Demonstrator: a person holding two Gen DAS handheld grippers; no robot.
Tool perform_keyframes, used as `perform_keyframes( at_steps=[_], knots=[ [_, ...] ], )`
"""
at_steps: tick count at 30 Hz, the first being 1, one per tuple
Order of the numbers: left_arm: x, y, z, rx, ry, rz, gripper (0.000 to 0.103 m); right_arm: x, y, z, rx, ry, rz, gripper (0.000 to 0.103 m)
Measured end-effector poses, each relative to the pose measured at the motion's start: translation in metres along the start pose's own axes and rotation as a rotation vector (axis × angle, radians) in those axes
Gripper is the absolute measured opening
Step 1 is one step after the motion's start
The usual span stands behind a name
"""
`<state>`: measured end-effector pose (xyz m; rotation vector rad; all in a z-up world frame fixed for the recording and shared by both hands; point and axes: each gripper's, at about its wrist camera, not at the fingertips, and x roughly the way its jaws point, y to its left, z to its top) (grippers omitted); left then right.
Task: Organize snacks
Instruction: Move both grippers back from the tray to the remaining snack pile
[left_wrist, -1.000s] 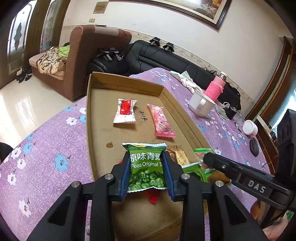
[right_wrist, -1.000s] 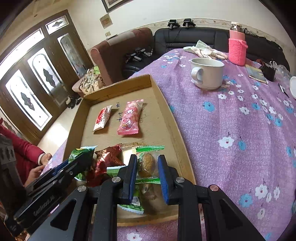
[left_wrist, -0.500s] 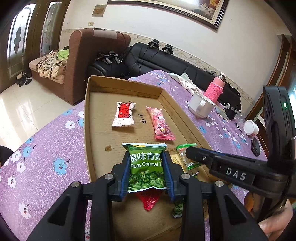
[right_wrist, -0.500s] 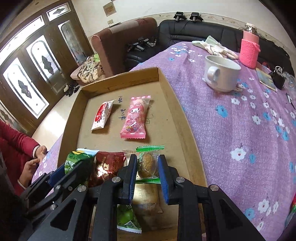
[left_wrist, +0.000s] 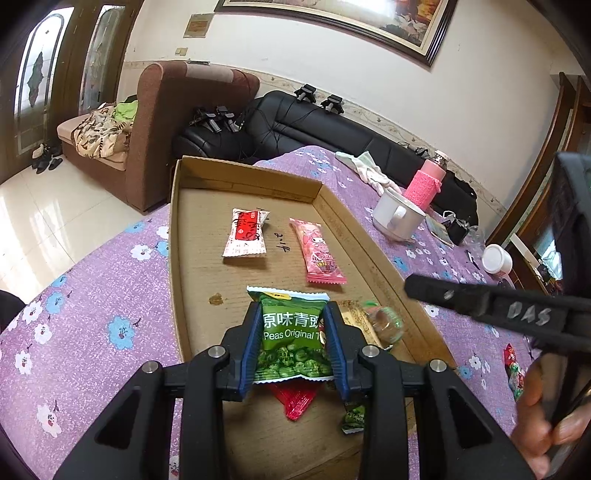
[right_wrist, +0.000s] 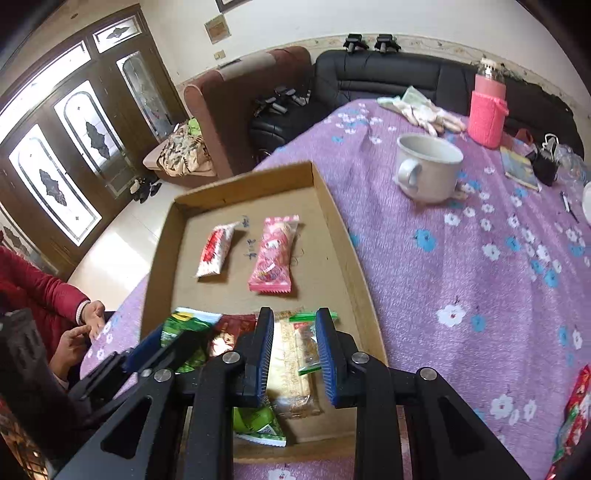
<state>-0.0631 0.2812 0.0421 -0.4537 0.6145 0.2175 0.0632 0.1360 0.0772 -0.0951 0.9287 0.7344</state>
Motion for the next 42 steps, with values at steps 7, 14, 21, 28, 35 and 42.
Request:
perform_keyframes(
  at_steps=[7,14,21,28,35,42],
  knots=[
    [-0.002,-0.001,-0.001,0.004,-0.011,-0.003,0.033,-0.052,-0.003,0.028,0.014,-0.11,-0.014,0.026],
    [-0.003,-0.001,-0.001,0.003,-0.012,-0.002,0.033,-0.147,-0.016,0.075,0.075,-0.342,-0.027,0.026],
    [-0.003,-0.001,-0.001,0.004,-0.012,0.0,0.033,-0.223,-0.032,0.079,0.113,-0.534,-0.001,0.026],
    [-0.005,0.0,0.0,0.007,-0.017,0.013,0.033,-0.191,-0.073,0.023,0.156,-0.455,0.015,0.026],
    [-0.006,-0.004,-0.001,0.025,-0.024,0.041,0.033,-0.158,-0.1,-0.034,0.198,-0.342,0.047,0.026],
    [-0.006,-0.006,-0.001,0.027,-0.033,0.047,0.033,-0.155,-0.119,-0.074,0.242,-0.383,0.065,0.072]
  ],
)
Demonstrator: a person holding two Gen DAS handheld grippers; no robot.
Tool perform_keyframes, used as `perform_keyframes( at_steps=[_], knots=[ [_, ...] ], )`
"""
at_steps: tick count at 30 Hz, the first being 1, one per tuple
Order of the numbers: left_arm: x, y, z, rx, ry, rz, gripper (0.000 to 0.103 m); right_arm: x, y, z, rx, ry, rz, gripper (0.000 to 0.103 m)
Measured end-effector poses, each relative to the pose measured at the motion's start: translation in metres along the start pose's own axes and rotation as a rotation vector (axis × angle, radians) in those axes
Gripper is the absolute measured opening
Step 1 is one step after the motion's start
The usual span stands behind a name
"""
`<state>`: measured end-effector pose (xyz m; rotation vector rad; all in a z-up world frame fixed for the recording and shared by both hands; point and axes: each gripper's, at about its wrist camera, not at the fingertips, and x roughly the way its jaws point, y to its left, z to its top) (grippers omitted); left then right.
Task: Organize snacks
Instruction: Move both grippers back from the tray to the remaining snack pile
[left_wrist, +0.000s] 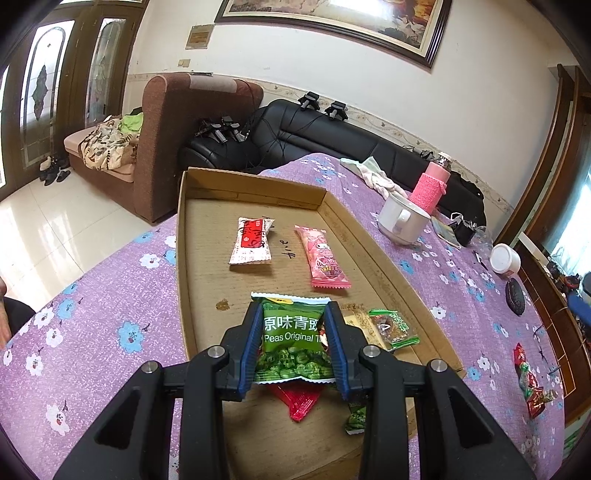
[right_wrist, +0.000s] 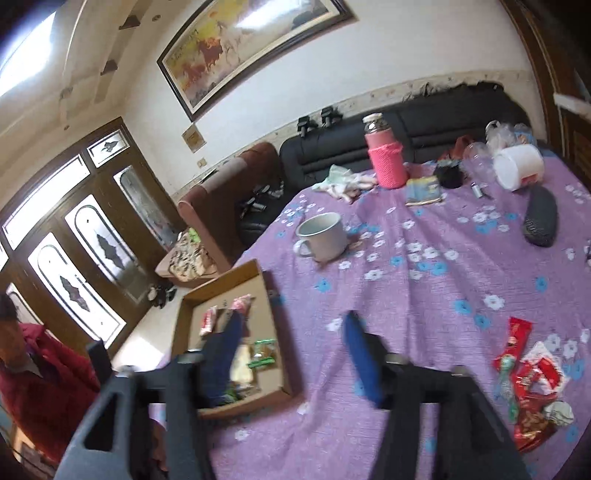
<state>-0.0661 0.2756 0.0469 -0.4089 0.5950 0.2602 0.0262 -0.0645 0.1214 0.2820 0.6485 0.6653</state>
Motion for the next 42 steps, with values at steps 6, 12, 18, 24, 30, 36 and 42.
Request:
perform_keyframes(
  at_steps=[6,12,18,24,30,36,42],
  knots=[
    [0.0,-0.001,-0.001,0.008,0.0,0.01,0.033,-0.018,-0.002,-0.011,-0.03,-0.052,0.01,0.083],
    [0.001,-0.002,-0.001,0.009,-0.001,0.01,0.033,-0.021,-0.004,-0.016,-0.054,-0.037,0.027,0.089],
    [0.001,-0.003,-0.001,0.01,0.0,0.012,0.033,-0.006,-0.021,-0.032,-0.008,0.043,0.062,0.089],
    [0.001,-0.004,-0.001,0.011,0.0,0.013,0.033,0.0,-0.037,-0.047,0.019,0.112,0.048,0.089],
    [0.001,-0.004,-0.001,0.021,0.0,0.011,0.035,-0.007,-0.047,-0.051,0.009,0.112,0.006,0.089],
    [-0.007,-0.011,-0.002,0.043,0.001,-0.003,0.038,-0.034,-0.076,-0.041,0.041,0.066,-0.123,0.089],
    [-0.031,-0.039,-0.001,0.095,-0.015,-0.079,0.039,-0.069,-0.137,-0.029,0.136,0.015,-0.323,0.08]
  ],
)
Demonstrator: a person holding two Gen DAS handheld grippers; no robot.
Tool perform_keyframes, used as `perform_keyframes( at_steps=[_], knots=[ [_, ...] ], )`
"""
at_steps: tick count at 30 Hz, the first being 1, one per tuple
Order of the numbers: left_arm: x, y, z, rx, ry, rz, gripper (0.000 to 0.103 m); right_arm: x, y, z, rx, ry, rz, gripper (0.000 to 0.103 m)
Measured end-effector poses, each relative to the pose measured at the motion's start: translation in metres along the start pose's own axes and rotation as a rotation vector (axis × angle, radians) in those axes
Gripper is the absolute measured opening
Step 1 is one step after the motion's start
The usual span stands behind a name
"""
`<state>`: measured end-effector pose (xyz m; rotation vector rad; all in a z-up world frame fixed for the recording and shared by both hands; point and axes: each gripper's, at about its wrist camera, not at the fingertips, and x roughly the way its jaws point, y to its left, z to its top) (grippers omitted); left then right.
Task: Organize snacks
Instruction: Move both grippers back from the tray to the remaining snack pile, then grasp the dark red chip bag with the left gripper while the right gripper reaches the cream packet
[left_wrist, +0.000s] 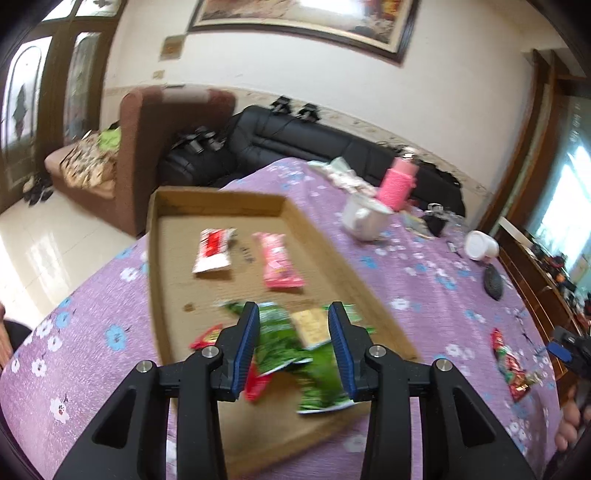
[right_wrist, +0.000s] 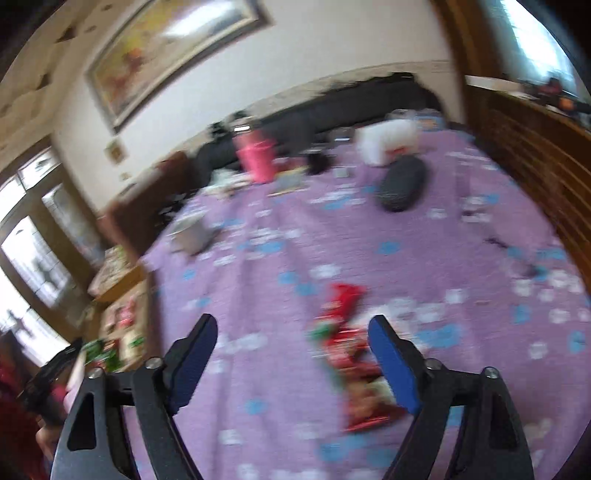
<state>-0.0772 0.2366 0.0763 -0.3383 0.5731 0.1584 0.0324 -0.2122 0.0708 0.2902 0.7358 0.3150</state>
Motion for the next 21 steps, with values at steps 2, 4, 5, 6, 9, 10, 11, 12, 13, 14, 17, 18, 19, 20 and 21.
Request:
perform_keyframes(
  at_steps=[2,4,5,6,9,10,11,12,13,14,17,18,19,20,21],
  knots=[
    [-0.003,-0.019,0.001,0.04,0.007,-0.039,0.041,0.004,-0.022,0.006,0.045,0.02,-0.059,0.071],
    [-0.004,-0.039,-0.001,0.077,0.026,-0.087,0.042,0.013,-0.044,0.008,0.11,0.07,-0.065,0.059],
    [-0.003,-0.048,-0.003,0.089,0.038,-0.109,0.042,0.017,-0.051,0.007,0.131,0.088,-0.068,0.058],
    [-0.002,-0.057,-0.005,0.103,0.056,-0.135,0.042,0.023,-0.059,0.005,0.151,0.106,-0.086,0.057],
    [0.004,-0.086,-0.016,0.142,0.126,-0.208,0.042,0.033,-0.073,-0.005,0.184,0.149,-0.098,0.047],
    [0.007,-0.095,-0.019,0.158,0.151,-0.226,0.042,0.034,-0.077,-0.009,0.198,0.159,-0.088,0.047],
    [0.009,-0.103,-0.022,0.171,0.168,-0.235,0.042,0.036,-0.082,-0.012,0.221,0.176,-0.081,0.046],
    [0.011,-0.112,-0.026,0.186,0.186,-0.246,0.042,0.037,-0.084,-0.015,0.231,0.185,-0.077,0.042],
    [0.013,-0.118,-0.029,0.202,0.198,-0.253,0.042,0.038,-0.083,-0.018,0.232,0.191,-0.069,0.04],
    [0.014,-0.125,-0.032,0.212,0.203,-0.255,0.042,0.04,-0.078,-0.021,0.224,0.205,-0.05,0.04],
    [0.019,-0.135,-0.037,0.223,0.221,-0.263,0.042,0.05,-0.049,-0.033,0.159,0.266,0.155,0.04],
    [0.022,-0.139,-0.038,0.223,0.23,-0.267,0.042,0.052,-0.039,-0.036,0.15,0.291,0.286,0.041],
    [0.023,-0.141,-0.039,0.222,0.242,-0.274,0.042,0.051,-0.034,-0.036,0.151,0.298,0.37,0.041],
    [0.025,-0.143,-0.041,0.221,0.257,-0.283,0.042,0.048,-0.03,-0.035,0.144,0.288,0.408,0.041],
    [0.027,-0.147,-0.042,0.222,0.267,-0.288,0.042,0.04,-0.028,-0.032,0.117,0.25,0.392,0.041]
  ],
)
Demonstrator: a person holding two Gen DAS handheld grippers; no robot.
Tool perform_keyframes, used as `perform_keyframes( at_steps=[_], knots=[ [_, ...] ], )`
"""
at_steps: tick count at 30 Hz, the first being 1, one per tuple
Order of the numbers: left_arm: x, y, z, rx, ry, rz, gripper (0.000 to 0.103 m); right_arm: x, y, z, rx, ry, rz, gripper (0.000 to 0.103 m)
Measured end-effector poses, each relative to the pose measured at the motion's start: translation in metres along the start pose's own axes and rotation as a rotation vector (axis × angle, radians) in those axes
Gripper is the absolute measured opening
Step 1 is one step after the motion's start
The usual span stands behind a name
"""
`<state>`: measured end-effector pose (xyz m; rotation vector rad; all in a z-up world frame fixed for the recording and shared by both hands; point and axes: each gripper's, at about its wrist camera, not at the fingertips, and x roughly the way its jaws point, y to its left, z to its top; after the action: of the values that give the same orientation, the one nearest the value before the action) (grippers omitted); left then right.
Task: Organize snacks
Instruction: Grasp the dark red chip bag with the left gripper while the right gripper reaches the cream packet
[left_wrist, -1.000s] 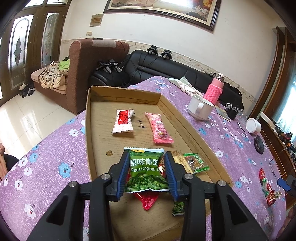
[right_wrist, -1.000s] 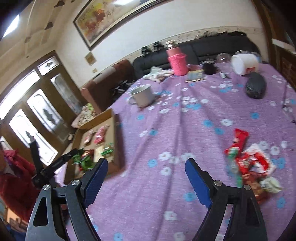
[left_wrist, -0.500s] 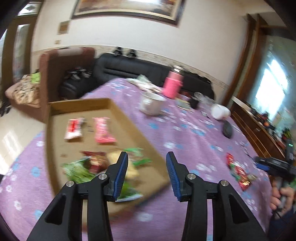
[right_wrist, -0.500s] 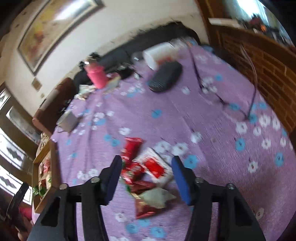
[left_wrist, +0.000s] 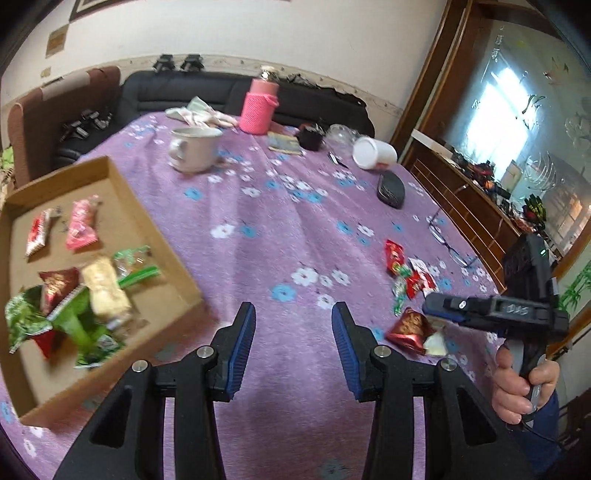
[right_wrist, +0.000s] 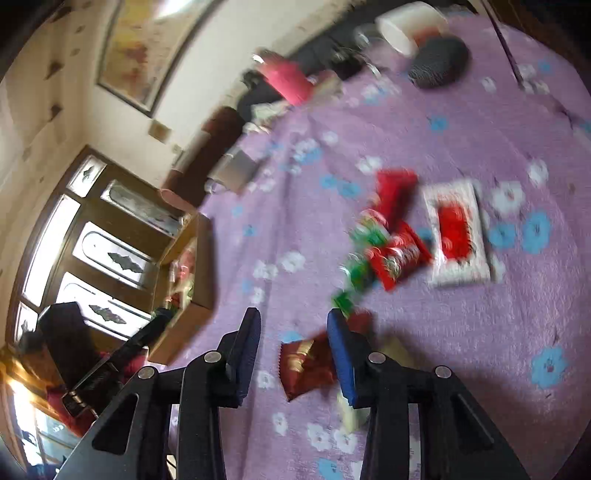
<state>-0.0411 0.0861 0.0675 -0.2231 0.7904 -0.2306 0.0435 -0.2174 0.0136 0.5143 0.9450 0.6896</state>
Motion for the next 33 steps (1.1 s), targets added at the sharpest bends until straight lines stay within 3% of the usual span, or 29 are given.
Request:
perform_keyframes(
  at_steps=[3,7,11,14,19,21,22,28,29,33],
  knots=[
    [0.009,-0.012,0.001,0.028,0.026,-0.01,0.042,-0.02,0.001,0.001,-0.058,-0.106,-0.128,0.042],
    [0.02,-0.039,0.001,0.081,0.078,-0.085,0.049,-0.028,-0.024,0.002,0.064,-0.111,-0.066,0.042],
    [0.04,-0.081,0.0,0.197,0.153,-0.137,0.061,-0.04,-0.034,0.005,0.1,-0.151,-0.069,0.042],
    [0.061,-0.106,-0.006,0.26,0.228,-0.174,0.06,-0.048,-0.041,0.005,0.134,-0.165,-0.049,0.042],
    [0.098,-0.122,-0.014,0.292,0.301,-0.153,0.06,-0.048,-0.04,0.007,0.143,-0.167,-0.042,0.042],
    [0.109,-0.124,-0.016,0.276,0.318,-0.164,0.048,-0.049,-0.038,0.006,0.135,-0.164,-0.039,0.042],
    [0.113,-0.124,-0.016,0.273,0.327,-0.165,0.048,-0.048,-0.036,0.005,0.13,-0.161,-0.039,0.042],
    [0.116,-0.127,-0.017,0.282,0.252,-0.143,0.046,-0.037,-0.03,0.005,0.106,-0.129,-0.053,0.042],
    [0.116,-0.127,-0.018,0.285,0.241,-0.135,0.041,-0.036,-0.03,0.005,0.104,-0.127,-0.064,0.042],
    [0.115,-0.12,-0.016,0.26,0.237,-0.141,0.041,-0.033,-0.034,0.004,0.114,-0.114,-0.082,0.042]
  ],
)
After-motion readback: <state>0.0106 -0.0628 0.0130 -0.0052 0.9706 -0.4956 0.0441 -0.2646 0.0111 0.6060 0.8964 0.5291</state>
